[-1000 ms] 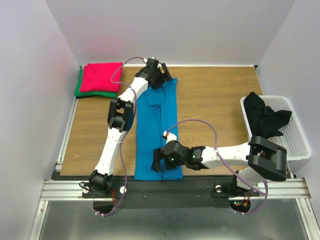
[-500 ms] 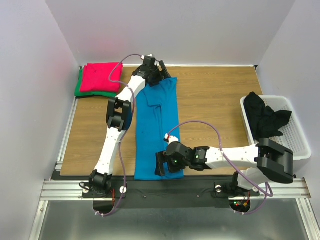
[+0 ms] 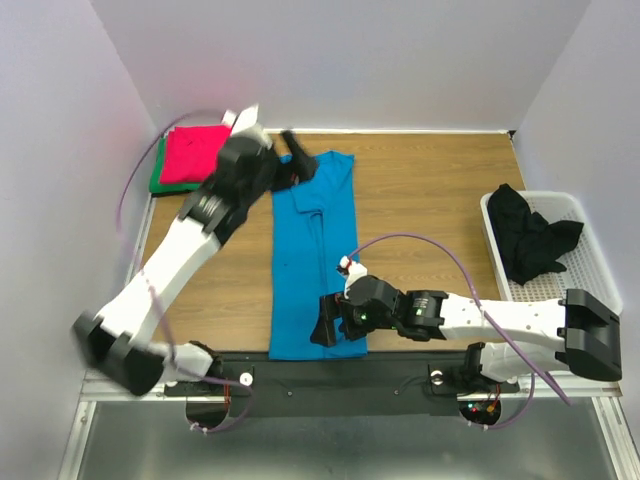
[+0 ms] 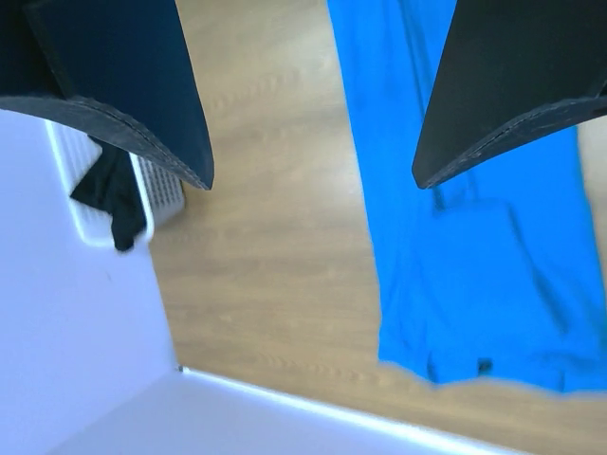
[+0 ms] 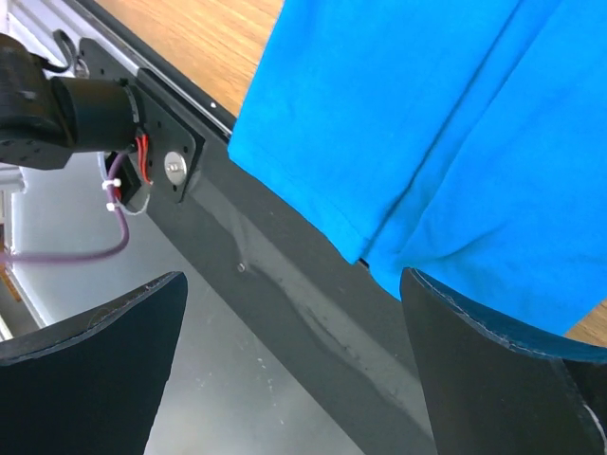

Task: Fold and stack the t-shirts
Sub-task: Fold the tshirt

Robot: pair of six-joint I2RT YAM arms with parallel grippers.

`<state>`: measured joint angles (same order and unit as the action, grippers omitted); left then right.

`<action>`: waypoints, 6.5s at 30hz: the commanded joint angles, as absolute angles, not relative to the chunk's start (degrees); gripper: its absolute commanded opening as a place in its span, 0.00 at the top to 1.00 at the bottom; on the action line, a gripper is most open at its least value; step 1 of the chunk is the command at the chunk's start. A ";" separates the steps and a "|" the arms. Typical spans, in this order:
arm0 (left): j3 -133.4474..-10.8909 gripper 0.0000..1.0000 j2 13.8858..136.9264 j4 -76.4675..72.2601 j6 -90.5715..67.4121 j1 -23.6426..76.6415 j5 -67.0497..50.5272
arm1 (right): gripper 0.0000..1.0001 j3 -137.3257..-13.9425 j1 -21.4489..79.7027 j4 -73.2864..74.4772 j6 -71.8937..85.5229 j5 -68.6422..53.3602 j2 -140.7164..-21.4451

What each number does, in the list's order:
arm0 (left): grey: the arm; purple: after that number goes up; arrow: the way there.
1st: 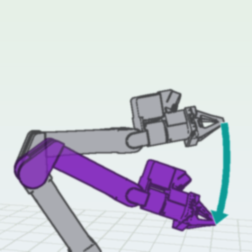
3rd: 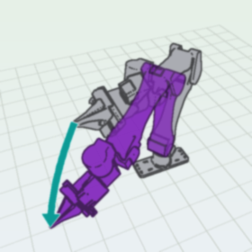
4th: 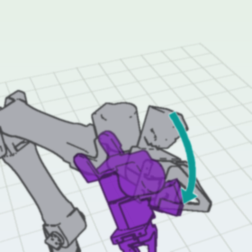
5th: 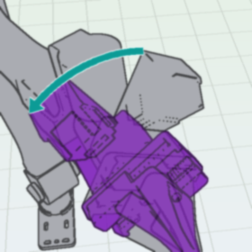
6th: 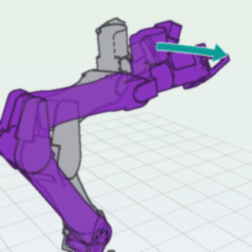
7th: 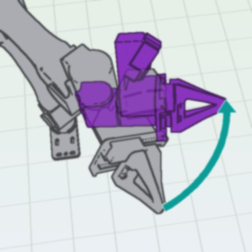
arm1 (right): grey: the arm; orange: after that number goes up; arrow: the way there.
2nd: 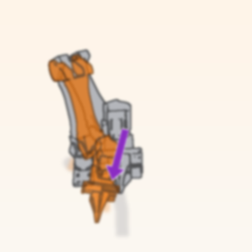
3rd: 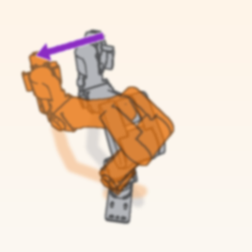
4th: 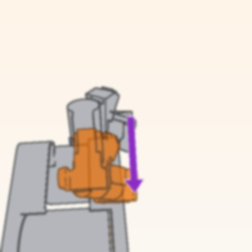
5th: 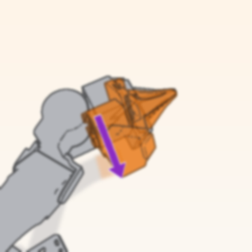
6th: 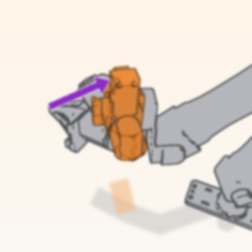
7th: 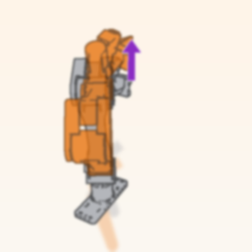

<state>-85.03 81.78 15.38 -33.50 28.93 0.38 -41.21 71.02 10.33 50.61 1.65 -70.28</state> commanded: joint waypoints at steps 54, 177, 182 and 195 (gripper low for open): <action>-17.31 1.00 39.64 39.82 -72.69 45.09 -11.95 | 0.31 -30.24 67.76 19.86 69.34 4.92 -65.92; -25.93 0.55 78.23 -7.56 -43.41 16.87 -13.81 | 0.14 -42.02 31.99 0.53 47.46 -16.70 -90.88; -24.17 0.69 77.87 -8.44 -43.77 16.87 -13.01 | 0.18 -41.31 31.99 0.53 48.34 -16.35 -91.32; -22.41 1.00 78.05 -9.49 -44.73 16.87 -13.45 | 0.43 -40.61 32.08 -2.46 49.48 -15.82 -94.83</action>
